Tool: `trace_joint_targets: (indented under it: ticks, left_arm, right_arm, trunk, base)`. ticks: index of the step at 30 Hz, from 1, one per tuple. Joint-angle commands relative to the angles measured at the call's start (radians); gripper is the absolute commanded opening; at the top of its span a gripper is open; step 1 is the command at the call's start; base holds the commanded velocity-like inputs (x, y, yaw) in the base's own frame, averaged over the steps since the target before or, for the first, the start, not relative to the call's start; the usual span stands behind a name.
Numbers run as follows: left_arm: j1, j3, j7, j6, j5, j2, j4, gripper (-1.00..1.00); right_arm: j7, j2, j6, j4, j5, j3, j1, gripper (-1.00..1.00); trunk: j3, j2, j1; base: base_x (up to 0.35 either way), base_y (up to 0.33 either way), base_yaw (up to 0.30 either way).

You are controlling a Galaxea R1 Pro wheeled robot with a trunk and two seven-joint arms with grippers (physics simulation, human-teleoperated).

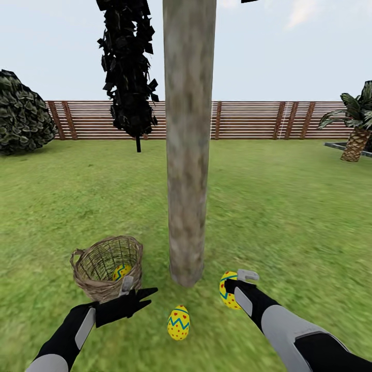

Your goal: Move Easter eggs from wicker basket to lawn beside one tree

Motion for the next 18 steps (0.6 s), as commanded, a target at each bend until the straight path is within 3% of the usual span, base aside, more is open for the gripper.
trace_joint_targets:
  ticks: [1, 7, 10, 11, 13, 15, 16, 18]
  left_arm:
    - [-0.001, 0.001, -0.001, 0.006, 0.002, 0.000, 0.000, 1.00]
    - [-0.001, 0.001, -0.006, 0.007, 0.002, 0.000, 0.000, 1.00]
    - [-0.001, 0.002, -0.011, 0.009, 0.003, 0.003, -0.007, 1.00]
    - [-0.001, 0.006, -0.024, 0.012, 0.004, 0.009, -0.013, 1.00]
    - [-0.001, 0.018, -0.110, 0.020, 0.005, 0.035, -0.016, 1.00]
    - [-0.016, 0.023, -0.163, 0.028, 0.007, 0.035, -0.039, 1.00]
    - [-0.048, 0.024, -0.169, 0.085, 0.091, 0.016, -0.122, 1.00]
    - [-0.076, 0.022, -0.168, 0.107, 0.275, 0.011, -0.180, 1.00]
  right_arm:
    - [-0.006, -0.001, 0.007, -0.002, -0.008, 0.009, 0.000, -1.00]
    - [-0.001, -0.001, 0.007, -0.002, -0.007, 0.011, 0.000, -1.00]
    - [-0.001, -0.001, 0.007, -0.002, -0.007, 0.012, 0.000, -1.00]
    - [-0.001, -0.001, 0.006, -0.002, -0.007, 0.012, 0.000, -1.00]
    - [-0.001, 0.000, 0.005, -0.002, -0.007, 0.013, 0.000, -1.00]
    - [0.000, 0.001, 0.007, -0.002, -0.006, 0.014, 0.000, -1.00]
    - [0.000, 0.000, 0.007, -0.002, -0.004, 0.015, 0.000, -1.00]
    - [0.000, 0.000, 0.007, -0.002, -0.003, 0.015, 0.000, -1.00]
  trunk:
    - [-0.001, 0.000, 0.000]
    - [-0.001, 0.000, 0.000]
    - [-0.010, -0.021, 0.011]
    - [-0.013, -0.028, 0.015]
    - [-0.020, -0.042, 0.023]
    - [-0.026, -0.056, 0.030]
    - [-0.029, -0.063, 0.034]
    - [-0.035, -0.077, 0.042]
  base:
    - [0.000, 0.000, 0.002]
    - [0.000, 0.000, 0.000]
    - [0.000, 0.000, 0.000]
    - [0.000, 0.000, 0.000]
    - [0.000, 0.000, 0.000]
    - [0.000, 0.000, 0.000]
    - [0.000, 0.000, 0.000]
    - [0.000, 0.000, 0.000]
